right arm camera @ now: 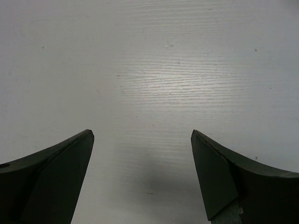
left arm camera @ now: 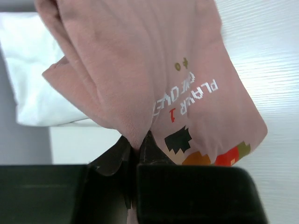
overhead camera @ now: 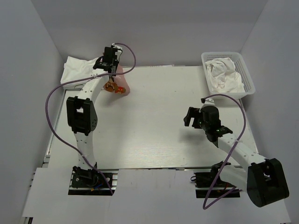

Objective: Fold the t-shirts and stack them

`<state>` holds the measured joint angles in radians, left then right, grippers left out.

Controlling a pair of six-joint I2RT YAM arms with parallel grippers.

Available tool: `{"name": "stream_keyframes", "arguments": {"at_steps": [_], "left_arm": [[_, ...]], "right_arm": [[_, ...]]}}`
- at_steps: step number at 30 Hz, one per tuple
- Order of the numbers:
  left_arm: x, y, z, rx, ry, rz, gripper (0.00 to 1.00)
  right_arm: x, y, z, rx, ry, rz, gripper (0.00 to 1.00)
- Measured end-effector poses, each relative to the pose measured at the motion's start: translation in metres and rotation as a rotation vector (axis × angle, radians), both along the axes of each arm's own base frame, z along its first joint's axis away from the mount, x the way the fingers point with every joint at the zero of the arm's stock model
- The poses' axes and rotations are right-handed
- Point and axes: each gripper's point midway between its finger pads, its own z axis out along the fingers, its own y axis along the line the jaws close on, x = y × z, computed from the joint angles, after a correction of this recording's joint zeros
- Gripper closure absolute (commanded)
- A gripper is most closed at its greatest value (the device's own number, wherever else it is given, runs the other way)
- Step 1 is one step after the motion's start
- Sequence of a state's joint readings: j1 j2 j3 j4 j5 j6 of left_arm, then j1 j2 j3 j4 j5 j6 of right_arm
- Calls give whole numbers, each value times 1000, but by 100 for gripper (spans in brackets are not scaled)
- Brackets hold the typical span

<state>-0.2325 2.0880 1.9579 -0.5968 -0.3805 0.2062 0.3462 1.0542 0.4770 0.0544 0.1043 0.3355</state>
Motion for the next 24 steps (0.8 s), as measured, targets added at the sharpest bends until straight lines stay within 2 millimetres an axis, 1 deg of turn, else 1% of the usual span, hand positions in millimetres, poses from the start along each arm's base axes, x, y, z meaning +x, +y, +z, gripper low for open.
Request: {"name": "stream_keyframes", "arguments": {"at_steps": [1,5,8,12,16,20,22,24], "left_arm": [[0,4,1,15,0,5,100],[1,35,4,95,16,20,100],[5,52,15,113,10,12,100],[14,63,38,114,-21,-61,100],[14,69,45,118,-22,-134,100],[16,75,51,102,-27,-160,100],[20,79,62,87,-57,-155,100],[26,87,79,66,-105,-134,100]], "right_arm": [[0,0,-2,-2,8,2,10],[-2,1,-14,-12,48,8,10],[-4,3,-21,-13,73,18,10],[-7,11,-28,10,104,60,10],[-6,22,-29,39,124,106,10],[1,31,-22,60,118,132,10],[5,34,-18,68,115,141,10],[8,37,-16,74,116,149,10]]}}
